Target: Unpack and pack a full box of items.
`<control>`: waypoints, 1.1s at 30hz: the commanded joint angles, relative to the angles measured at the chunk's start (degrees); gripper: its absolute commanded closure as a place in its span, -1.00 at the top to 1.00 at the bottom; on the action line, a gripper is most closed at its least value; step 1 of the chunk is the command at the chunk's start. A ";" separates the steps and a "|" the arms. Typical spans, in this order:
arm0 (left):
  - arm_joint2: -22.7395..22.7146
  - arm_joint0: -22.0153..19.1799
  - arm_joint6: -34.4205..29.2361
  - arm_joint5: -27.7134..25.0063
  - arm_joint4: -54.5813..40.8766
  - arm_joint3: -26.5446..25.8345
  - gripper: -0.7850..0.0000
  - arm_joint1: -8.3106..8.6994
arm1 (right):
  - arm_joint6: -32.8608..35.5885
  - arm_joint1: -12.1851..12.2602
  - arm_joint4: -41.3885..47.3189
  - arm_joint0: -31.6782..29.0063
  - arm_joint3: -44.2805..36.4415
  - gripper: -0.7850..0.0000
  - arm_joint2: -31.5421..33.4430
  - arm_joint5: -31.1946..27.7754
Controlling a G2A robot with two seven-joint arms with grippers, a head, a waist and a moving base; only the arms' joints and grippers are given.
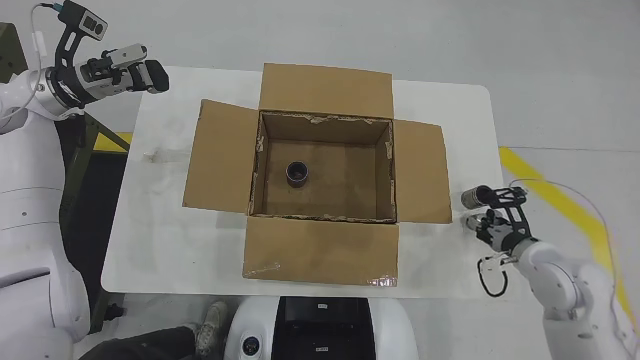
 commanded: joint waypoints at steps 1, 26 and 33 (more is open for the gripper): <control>0.00 0.00 0.00 0.00 0.00 0.00 1.00 0.00 | 0.39 0.06 -0.03 -0.86 -1.66 -1.00 0.51 0.39; 0.00 0.00 0.00 0.00 0.00 0.00 1.00 0.00 | 0.12 0.27 -1.34 -7.64 -25.07 -1.00 4.32 4.62; 0.00 0.00 0.00 0.00 0.00 0.00 1.00 0.00 | -0.76 0.37 0.22 -4.42 -28.12 -1.00 2.59 2.88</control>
